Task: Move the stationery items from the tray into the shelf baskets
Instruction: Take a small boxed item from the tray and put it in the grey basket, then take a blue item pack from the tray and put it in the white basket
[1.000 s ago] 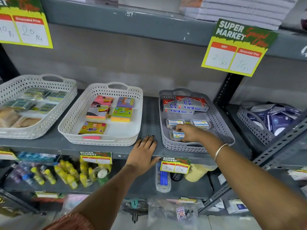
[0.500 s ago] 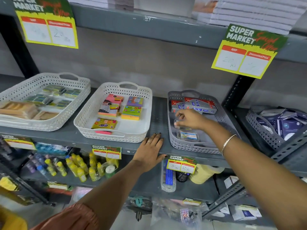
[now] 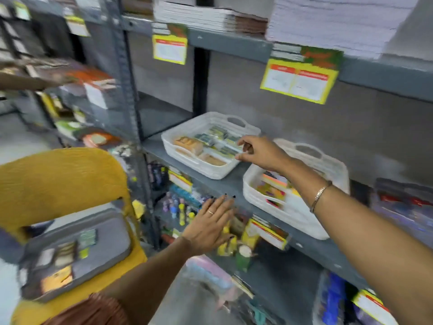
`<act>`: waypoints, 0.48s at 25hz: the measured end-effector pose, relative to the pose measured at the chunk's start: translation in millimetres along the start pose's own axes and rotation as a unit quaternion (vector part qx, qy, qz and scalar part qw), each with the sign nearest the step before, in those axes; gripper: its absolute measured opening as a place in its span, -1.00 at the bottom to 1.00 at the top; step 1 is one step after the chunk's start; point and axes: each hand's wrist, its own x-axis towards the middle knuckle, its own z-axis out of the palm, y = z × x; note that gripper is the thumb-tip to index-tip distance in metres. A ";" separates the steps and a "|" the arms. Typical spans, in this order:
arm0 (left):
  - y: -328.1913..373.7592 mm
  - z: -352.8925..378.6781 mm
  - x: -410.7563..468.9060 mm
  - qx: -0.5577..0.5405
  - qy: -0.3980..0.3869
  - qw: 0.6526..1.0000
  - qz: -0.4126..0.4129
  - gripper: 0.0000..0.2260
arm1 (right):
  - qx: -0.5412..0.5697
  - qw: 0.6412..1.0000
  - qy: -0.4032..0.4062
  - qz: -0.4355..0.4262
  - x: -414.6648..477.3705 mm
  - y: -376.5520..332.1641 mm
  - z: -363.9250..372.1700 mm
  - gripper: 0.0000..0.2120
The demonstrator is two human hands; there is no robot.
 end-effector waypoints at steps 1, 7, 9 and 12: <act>-28.9 0.7 -17.4 -0.005 -0.009 0.999 -0.036 -0.45 | -0.001 1.000 -0.011 -0.019 20.7 -23.3 12.9 -0.62; -184.7 31.6 -145.5 -0.045 -0.070 0.973 -0.215 -0.44 | 0.031 0.994 -0.055 -0.093 135.0 -160.9 115.7 -0.66; -225.5 55.3 -192.5 -0.075 -0.096 0.954 -0.276 -0.42 | 0.030 0.989 -0.077 -0.123 170.1 -203.8 162.0 -0.65; -259.7 90.5 -250.6 -0.095 -0.147 0.927 -0.333 -0.34 | 0.030 0.984 -0.105 -0.142 199.5 -244.5 232.1 -0.65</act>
